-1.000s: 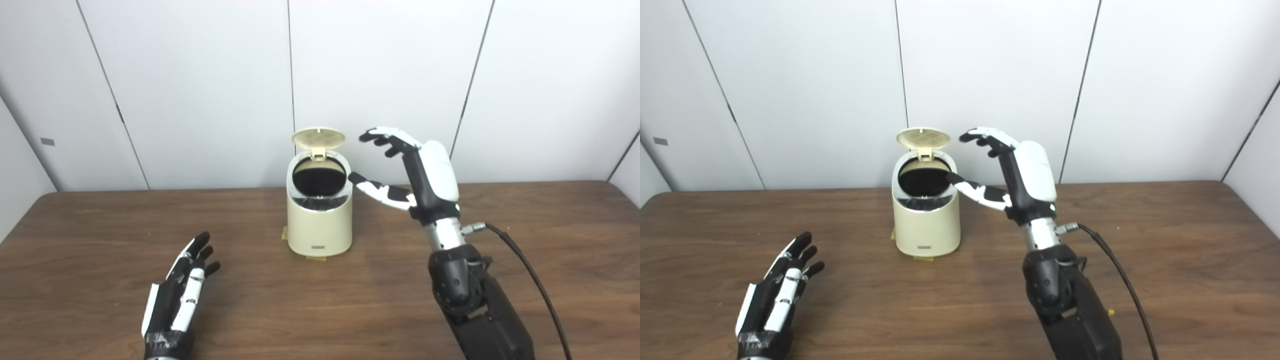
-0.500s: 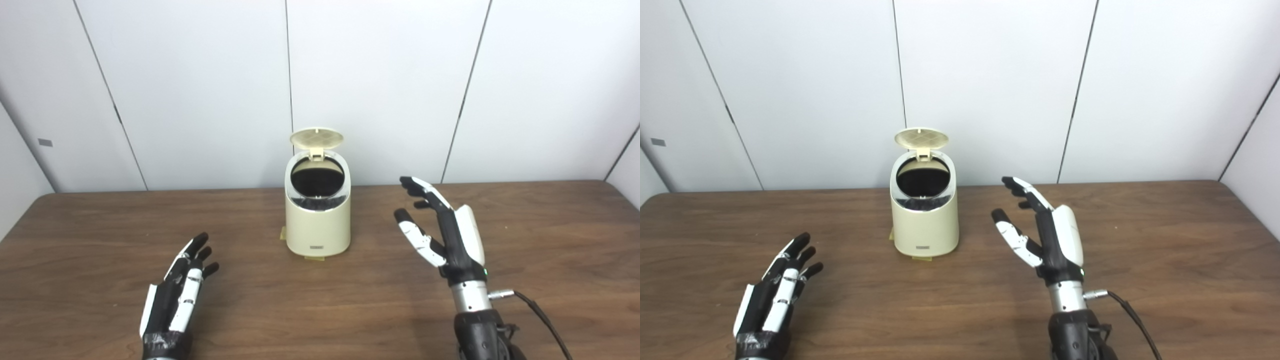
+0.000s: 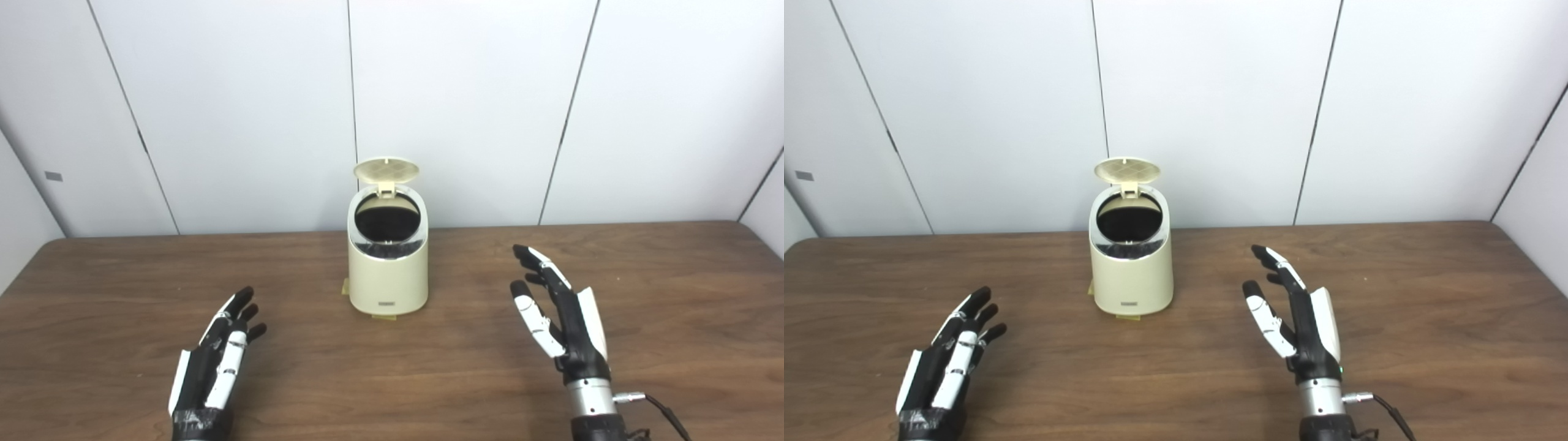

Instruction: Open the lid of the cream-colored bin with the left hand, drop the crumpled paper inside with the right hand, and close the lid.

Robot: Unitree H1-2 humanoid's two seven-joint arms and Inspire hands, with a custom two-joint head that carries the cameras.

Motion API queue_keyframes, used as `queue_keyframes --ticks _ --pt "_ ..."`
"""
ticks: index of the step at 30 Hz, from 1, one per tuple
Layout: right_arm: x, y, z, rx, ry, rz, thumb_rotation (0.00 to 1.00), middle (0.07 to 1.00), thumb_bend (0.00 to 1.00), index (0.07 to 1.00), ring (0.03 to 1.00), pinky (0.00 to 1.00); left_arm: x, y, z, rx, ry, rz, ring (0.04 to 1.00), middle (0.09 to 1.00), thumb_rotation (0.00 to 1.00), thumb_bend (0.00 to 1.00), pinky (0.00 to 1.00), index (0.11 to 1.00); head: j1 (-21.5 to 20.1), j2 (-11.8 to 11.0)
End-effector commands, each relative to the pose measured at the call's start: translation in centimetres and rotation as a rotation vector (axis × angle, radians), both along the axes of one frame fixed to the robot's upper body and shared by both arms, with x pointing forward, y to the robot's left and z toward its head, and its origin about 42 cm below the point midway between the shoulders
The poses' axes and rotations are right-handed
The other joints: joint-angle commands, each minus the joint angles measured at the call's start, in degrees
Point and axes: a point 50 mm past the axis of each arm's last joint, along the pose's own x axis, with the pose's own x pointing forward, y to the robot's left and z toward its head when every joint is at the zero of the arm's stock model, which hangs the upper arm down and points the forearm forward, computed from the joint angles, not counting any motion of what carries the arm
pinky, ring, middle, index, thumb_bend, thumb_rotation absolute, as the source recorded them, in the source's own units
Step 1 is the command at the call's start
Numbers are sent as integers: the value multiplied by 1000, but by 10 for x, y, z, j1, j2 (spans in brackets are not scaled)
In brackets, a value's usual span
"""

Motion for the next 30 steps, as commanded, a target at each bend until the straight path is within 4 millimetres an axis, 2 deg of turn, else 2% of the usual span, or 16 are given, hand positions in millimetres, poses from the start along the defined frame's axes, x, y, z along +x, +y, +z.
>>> queue_keyframes --ticks 1,4,7,11,16,19,23,26,28,30 --pt "-4 5 2 2 -65 3 817 804 238 799 794 717 -8 5 2 11 -16 4 923 944 613 176 838 903 0 1" --pt "-11 11 -4 13 -90 -16 546 754 275 735 732 627 -12 8 2 7 -16 5 903 920 577 192 831 875 3 4" --pt "-17 15 -10 27 -98 -28 398 721 299 649 686 572 -12 8 5 17 -21 1 886 893 492 203 818 841 6 6" --pt "-22 18 -15 15 -80 -45 395 719 302 670 640 519 -8 10 14 37 -30 -11 883 889 451 206 806 831 10 8" --pt "-22 21 -20 31 -64 -50 457 714 307 694 625 498 11 15 38 102 -98 -11 848 860 482 239 739 812 13 9" --pt "-22 23 -21 30 -60 -54 479 711 309 695 627 496 30 16 64 164 -174 -25 838 854 542 251 737 804 14 9" --pt "-22 23 -23 19 -48 -59 481 703 304 695 646 523 60 10 117 297 -275 -46 850 858 581 291 776 809 17 7" --pt "-21 24 -26 15 -38 -57 484 686 293 692 615 488 79 -1 156 434 -351 -52 859 859 710 389 800 819 18 8" --pt "-21 25 -26 28 -31 -56 467 690 293 684 620 494 88 -9 177 524 -381 -49 866 861 824 521 784 822 19 7" --pt "-21 26 -28 21 -27 -54 469 695 291 688 633 505 98 -20 197 594 -414 -52 862 852 871 603 777 816 19 7"
